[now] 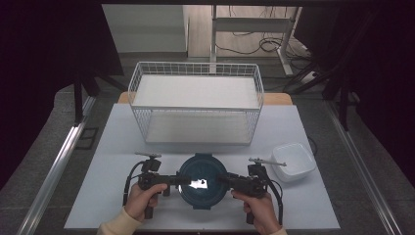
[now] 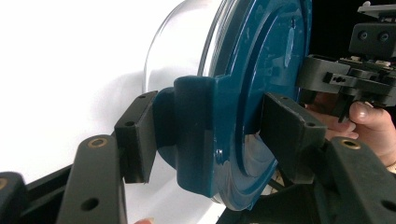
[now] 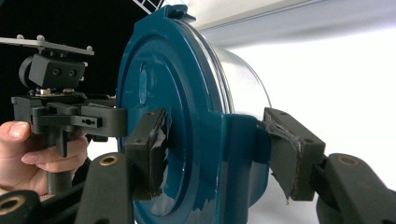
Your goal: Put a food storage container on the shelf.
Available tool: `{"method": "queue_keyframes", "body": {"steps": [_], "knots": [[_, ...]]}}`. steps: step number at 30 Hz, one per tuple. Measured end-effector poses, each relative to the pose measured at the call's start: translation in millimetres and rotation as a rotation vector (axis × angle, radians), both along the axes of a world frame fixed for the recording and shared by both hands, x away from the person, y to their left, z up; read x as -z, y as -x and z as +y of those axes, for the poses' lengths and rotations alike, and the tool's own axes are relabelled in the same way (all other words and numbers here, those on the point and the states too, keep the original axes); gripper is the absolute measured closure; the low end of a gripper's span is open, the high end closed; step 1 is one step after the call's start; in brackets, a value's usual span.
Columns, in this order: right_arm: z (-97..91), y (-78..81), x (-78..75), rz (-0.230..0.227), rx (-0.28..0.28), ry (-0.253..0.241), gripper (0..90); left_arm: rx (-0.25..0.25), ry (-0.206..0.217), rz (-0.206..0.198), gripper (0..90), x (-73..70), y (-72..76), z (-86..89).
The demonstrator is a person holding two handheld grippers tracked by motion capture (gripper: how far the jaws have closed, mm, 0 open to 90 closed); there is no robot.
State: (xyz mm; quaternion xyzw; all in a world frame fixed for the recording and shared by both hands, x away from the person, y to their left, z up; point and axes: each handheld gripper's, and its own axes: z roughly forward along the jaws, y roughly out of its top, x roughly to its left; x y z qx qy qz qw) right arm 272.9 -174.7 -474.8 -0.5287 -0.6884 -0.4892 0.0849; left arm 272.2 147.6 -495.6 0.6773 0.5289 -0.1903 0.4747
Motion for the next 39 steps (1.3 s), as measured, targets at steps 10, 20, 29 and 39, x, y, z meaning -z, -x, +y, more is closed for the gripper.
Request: {"method": "queue_keyframes", "body": {"steps": [10,20,29,39], "knots": [[1.4,-1.5,-5.9,-0.015,-0.014,-0.004,41.5,-0.004,-0.011,-0.028,39.7,-8.3,2.1,2.3],[4.6,-10.8,-17.6,-0.029,-0.021,0.002,41.3,-0.011,-0.001,-0.046,39.9,-17.1,-4.4,5.3],[11.1,-22.7,-31.7,-0.058,-0.031,0.006,41.6,-0.020,0.014,-0.056,40.3,-25.8,-11.1,11.8],[13.4,-29.2,-53.7,-0.103,-0.031,0.005,41.6,-0.018,0.013,-0.093,40.3,-51.2,-19.9,14.6]]}}
